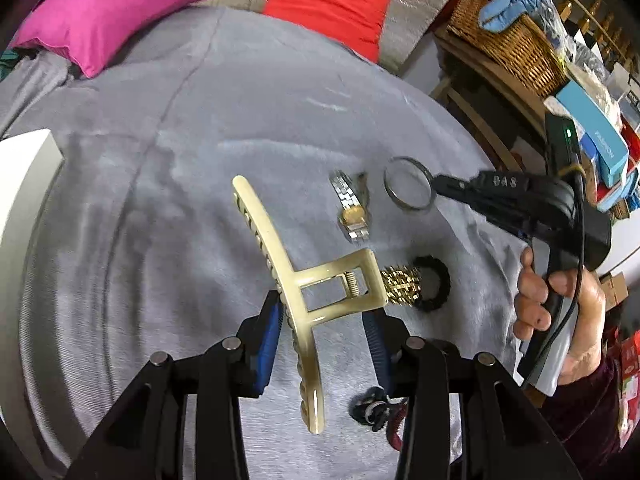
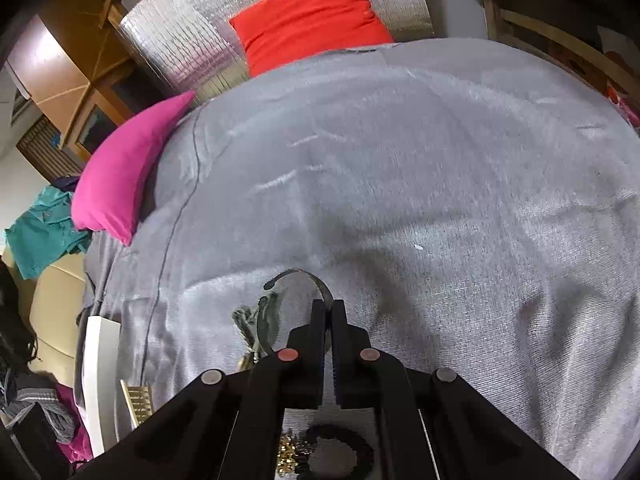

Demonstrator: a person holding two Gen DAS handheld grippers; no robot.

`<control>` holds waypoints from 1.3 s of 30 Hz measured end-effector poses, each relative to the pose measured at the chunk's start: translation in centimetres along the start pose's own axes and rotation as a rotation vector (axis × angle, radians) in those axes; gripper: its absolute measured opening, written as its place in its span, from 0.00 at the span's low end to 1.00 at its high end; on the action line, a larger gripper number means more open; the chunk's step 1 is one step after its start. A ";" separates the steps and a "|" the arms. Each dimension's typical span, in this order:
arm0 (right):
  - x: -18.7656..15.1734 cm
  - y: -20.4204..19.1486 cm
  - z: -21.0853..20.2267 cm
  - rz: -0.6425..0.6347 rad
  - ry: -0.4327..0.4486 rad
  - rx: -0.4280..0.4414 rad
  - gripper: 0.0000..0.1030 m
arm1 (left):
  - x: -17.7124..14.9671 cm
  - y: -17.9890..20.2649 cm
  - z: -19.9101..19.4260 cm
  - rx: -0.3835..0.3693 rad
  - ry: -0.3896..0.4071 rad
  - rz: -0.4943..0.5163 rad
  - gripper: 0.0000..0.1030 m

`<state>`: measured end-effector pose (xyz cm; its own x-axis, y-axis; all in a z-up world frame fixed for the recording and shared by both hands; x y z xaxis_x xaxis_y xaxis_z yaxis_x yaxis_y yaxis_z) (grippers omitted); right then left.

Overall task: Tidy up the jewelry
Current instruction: 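Carry the clip and keyring into the white tray and open both grippers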

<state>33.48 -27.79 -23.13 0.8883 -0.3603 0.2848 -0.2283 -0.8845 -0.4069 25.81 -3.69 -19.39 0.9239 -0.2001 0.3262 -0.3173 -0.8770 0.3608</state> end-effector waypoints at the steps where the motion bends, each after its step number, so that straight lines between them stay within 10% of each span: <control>1: 0.0 -0.3 -0.1 -0.003 0.002 0.008 0.03 | 0.2 -0.5 -0.6 0.005 0.018 -0.008 0.41; 25: -4.1 -17.8 2.2 -0.189 -0.051 0.274 0.03 | -2.5 -17.5 -14.5 0.205 0.341 -0.361 0.41; 39: -5.3 -33.2 7.5 -0.330 -0.086 0.313 0.04 | -3.8 -25.3 -13.8 0.185 0.310 -0.618 0.41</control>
<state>39.30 5.72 -17.62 0.9262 -0.0363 0.3754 0.1922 -0.8109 -0.5527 27.39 25.26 -17.74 0.8112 0.4662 0.3530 0.3110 -0.8551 0.4147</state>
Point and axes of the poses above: each gripper's, at about its wrist camera, not at the fingertips, and z roughly the way its jaws point, y to its right, x to its top, the point moved 7 cm from there along z, roughly the way its jaws point, and after that the axes turned 12 degrees about -y, right-handed, at the moved point
